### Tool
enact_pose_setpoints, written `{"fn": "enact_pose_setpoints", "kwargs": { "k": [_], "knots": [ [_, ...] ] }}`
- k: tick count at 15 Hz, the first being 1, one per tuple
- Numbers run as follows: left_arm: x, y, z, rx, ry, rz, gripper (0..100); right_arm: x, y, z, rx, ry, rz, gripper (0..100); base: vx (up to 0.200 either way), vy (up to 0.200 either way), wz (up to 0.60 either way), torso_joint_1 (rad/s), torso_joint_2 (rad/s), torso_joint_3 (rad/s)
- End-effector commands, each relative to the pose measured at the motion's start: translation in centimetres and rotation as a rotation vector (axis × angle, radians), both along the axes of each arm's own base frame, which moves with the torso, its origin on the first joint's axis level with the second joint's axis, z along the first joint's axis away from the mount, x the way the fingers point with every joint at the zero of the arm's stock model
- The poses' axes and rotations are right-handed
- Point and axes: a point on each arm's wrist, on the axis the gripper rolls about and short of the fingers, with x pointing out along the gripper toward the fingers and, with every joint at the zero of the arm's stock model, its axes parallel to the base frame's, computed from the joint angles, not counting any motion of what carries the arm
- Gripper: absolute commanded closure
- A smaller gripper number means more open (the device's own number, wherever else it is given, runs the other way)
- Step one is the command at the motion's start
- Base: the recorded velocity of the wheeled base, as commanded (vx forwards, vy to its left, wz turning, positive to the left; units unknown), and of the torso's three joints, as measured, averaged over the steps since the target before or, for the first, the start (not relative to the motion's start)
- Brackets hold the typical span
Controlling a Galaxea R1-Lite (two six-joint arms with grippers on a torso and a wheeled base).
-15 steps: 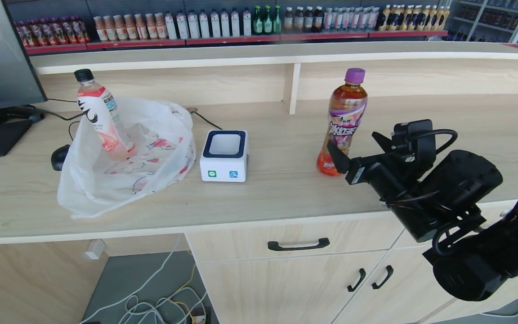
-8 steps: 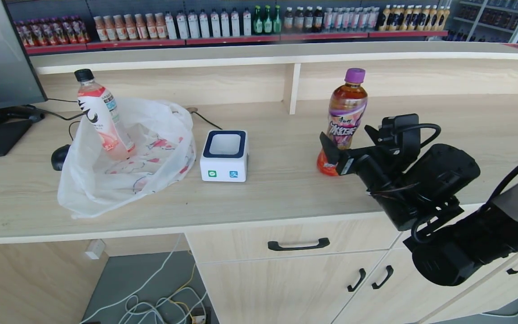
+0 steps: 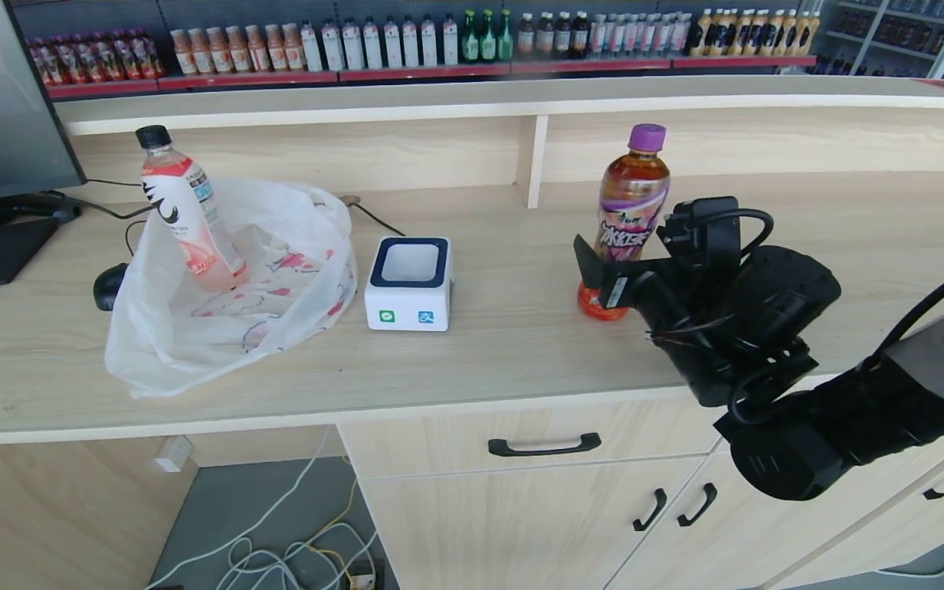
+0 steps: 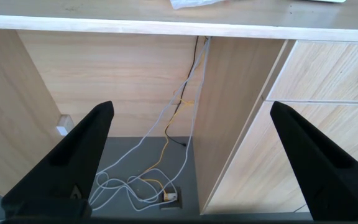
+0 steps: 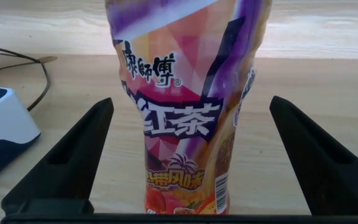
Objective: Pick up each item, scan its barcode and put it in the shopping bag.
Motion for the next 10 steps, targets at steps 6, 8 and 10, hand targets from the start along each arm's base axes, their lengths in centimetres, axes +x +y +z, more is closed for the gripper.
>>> {"fn": "enact_pose_setpoints", "kwargs": {
  "k": [6,8,10],
  "knots": [
    [0.0,0.0,0.0,0.000,-0.001,0.002,0,0.8,0.4,0.2,0.005,0.000,-0.005,0,0.000,0.000,0.00,0.000,0.00,0.000],
    [0.0,0.0,0.0,0.000,-0.001,0.000,0,1.1,0.5,0.2,0.010,-0.004,-0.002,0,0.000,0.000,0.00,0.000,0.00,0.000],
    [0.0,0.0,0.0,0.000,-0.001,0.000,0,1.4,0.5,-0.1,0.008,0.000,-0.005,0,0.000,0.000,0.00,0.000,0.00,0.000]
  ]
}}
